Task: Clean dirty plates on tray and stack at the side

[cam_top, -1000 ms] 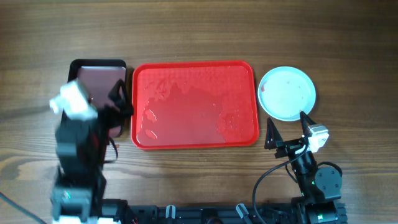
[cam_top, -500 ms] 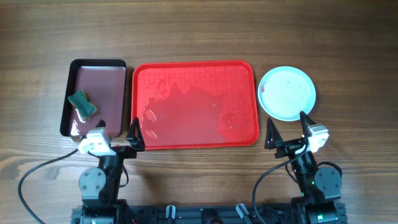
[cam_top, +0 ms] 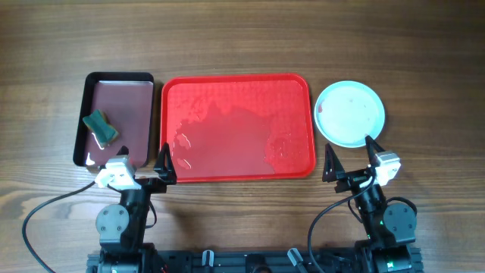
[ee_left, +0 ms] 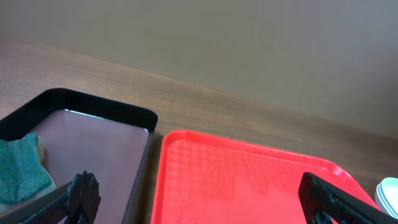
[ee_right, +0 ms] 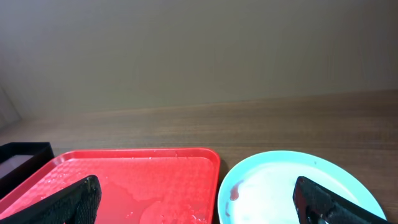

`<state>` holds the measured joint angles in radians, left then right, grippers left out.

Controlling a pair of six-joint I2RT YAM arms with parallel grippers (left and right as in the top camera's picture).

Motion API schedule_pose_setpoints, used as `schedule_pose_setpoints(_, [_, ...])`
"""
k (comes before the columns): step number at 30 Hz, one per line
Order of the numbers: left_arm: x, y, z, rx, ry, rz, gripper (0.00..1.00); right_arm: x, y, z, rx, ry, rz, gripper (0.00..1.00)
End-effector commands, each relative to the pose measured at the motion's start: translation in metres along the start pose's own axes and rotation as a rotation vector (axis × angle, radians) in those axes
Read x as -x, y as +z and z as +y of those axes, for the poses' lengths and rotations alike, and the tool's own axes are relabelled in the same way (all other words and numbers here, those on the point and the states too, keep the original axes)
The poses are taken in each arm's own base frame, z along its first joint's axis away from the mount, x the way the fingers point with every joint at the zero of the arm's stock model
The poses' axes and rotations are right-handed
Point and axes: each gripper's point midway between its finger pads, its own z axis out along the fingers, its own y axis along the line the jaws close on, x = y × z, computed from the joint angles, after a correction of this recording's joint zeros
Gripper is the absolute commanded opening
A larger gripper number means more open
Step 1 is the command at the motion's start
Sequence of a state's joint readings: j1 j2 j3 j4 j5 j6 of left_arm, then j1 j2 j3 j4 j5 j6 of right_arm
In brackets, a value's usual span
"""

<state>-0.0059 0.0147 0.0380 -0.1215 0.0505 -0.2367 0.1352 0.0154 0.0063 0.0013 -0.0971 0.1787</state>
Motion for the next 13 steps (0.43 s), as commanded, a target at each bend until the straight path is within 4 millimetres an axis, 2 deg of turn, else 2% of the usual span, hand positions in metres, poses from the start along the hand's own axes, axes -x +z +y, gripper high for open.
schedule_pose_setpoints(1, [-0.0013, 0.0001, 0.0024, 0.007, 0.02, -0.005, 1.0, 0.0025, -0.0005, 0.0011, 0.007, 0.006, -0.011, 1.0])
schedule_pose_setpoints(13, [-0.0013, 0.0001, 0.0024, 0.007, 0.02, -0.005, 1.0, 0.0025, -0.0005, 0.0011, 0.007, 0.006, -0.011, 1.0])
